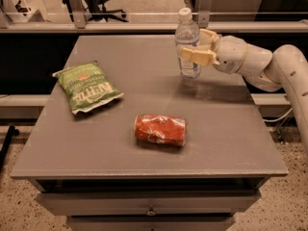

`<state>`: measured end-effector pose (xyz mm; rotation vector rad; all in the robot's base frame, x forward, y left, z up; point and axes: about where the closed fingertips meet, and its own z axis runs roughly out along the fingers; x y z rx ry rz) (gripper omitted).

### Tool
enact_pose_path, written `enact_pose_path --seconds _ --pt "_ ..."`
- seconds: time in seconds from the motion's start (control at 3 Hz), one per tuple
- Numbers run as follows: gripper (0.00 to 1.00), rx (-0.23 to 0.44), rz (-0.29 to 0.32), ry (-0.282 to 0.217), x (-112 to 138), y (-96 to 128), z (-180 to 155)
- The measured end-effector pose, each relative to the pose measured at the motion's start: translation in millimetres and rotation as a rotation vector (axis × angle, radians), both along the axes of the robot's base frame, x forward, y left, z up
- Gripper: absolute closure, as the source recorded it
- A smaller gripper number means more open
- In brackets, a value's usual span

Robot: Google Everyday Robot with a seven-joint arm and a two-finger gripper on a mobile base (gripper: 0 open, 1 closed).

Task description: Place blue plastic bottle upright

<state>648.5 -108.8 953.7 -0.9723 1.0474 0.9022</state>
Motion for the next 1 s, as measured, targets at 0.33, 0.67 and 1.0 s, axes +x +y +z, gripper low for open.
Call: enact_pose_path --seconds 0.33,0.67,1.0 --pt "1.0 0.046 0.024 0.039 2.8 1.0 -7.5" --pt "1.0 0.116 0.034 0.062 6.1 -3.6 -12.9" --pt "0.84 0.157 0.047 0.079 9.0 -10.0 -17.5"
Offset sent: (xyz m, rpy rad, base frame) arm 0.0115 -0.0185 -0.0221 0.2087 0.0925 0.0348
